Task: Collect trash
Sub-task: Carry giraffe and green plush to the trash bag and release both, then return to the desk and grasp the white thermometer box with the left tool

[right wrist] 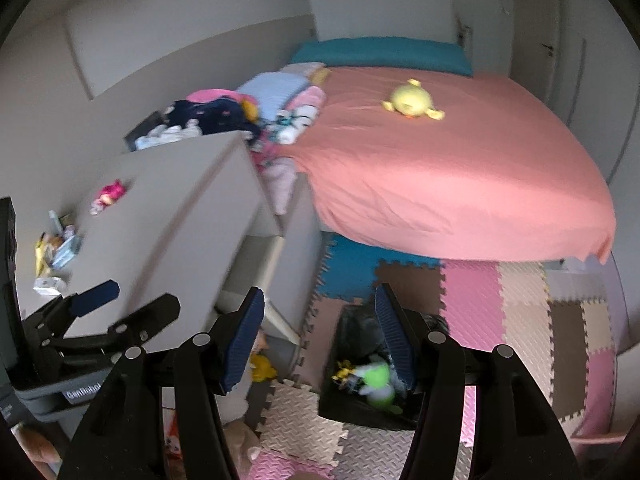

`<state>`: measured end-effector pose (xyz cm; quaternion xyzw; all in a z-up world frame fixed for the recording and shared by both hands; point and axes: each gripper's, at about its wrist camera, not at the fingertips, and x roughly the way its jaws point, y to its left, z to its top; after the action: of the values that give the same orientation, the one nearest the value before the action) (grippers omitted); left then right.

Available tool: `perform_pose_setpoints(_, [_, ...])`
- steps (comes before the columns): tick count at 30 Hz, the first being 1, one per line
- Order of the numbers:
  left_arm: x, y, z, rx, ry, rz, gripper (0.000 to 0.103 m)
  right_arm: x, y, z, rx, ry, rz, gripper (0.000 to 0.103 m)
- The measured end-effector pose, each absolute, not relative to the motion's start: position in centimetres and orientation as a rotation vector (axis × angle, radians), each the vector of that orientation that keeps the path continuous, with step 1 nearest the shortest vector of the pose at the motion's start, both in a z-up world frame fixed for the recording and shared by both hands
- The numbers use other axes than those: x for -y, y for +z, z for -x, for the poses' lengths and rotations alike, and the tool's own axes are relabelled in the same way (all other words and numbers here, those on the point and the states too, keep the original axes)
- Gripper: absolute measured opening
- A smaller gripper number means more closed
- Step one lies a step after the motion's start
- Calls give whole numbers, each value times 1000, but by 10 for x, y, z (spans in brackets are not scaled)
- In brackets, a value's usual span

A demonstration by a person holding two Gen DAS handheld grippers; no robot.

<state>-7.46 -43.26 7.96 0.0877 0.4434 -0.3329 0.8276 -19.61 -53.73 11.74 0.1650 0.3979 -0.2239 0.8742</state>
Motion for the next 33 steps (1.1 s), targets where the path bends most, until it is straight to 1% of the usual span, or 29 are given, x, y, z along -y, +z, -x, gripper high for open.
perform_pose_setpoints(6, [373, 108, 44, -894, -616, -138, 97, 494, 140, 157, -816, -375, -300, 59])
perform_pose_setpoints(16, [269, 129, -3, -868, -467, -52, 97, 404, 164, 85, -822, -187, -216, 61])
perform_pose_setpoints(22, [199, 123, -31, -895, -347, 3, 97, 347, 161, 44, -854, -72, -174, 61])
perform_pose_setpoints(28, [125, 110, -60, -968, -185, 113, 97, 293, 151, 3, -893, 29, -123, 61])
perform_pose_setpoints(33, [95, 91, -88, -1046, -82, 222, 97, 269, 142, -29, -920, 65, -121, 61])
